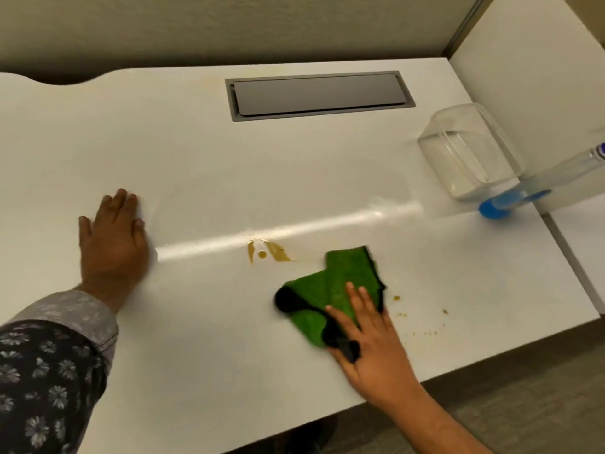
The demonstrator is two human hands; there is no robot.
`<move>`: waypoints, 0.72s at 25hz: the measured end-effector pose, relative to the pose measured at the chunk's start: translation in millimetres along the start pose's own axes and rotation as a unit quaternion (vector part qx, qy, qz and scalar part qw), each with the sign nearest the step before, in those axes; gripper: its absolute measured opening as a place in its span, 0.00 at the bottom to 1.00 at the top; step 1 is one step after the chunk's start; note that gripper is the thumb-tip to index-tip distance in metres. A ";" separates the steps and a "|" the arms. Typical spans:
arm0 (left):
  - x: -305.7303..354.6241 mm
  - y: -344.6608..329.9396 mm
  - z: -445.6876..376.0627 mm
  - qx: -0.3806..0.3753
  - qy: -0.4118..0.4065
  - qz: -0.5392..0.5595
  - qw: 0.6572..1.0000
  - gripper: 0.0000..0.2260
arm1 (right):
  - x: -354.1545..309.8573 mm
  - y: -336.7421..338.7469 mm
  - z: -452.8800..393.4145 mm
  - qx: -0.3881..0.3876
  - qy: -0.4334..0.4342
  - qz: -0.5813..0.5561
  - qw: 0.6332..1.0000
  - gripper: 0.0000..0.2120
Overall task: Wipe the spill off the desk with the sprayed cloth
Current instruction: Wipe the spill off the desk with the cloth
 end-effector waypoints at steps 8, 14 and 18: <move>2.1 -2.3 -2.2 0.009 -0.004 -0.004 1.000 0.28 | -14.4 7.4 -46.5 0.068 -0.223 -0.062 0.970 0.39; 2.7 -2.5 -1.5 0.010 -0.006 0.001 1.000 0.25 | -122.9 4.2 -140.5 0.040 -0.082 -0.047 0.995 0.37; -2.6 -4.5 -1.3 0.006 -0.006 -0.003 1.000 0.24 | -169.8 -16.5 -136.5 0.022 0.069 -0.018 0.997 0.33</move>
Point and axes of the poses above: each hand's wrist, its own z-axis away from the middle knuckle, its own y-axis out of the back of the hand, x = y × z, the point moved 2 cm from there along -z, towards the middle knuckle, and after that the axes turned 6 degrees about -x, right-handed, at the moved point
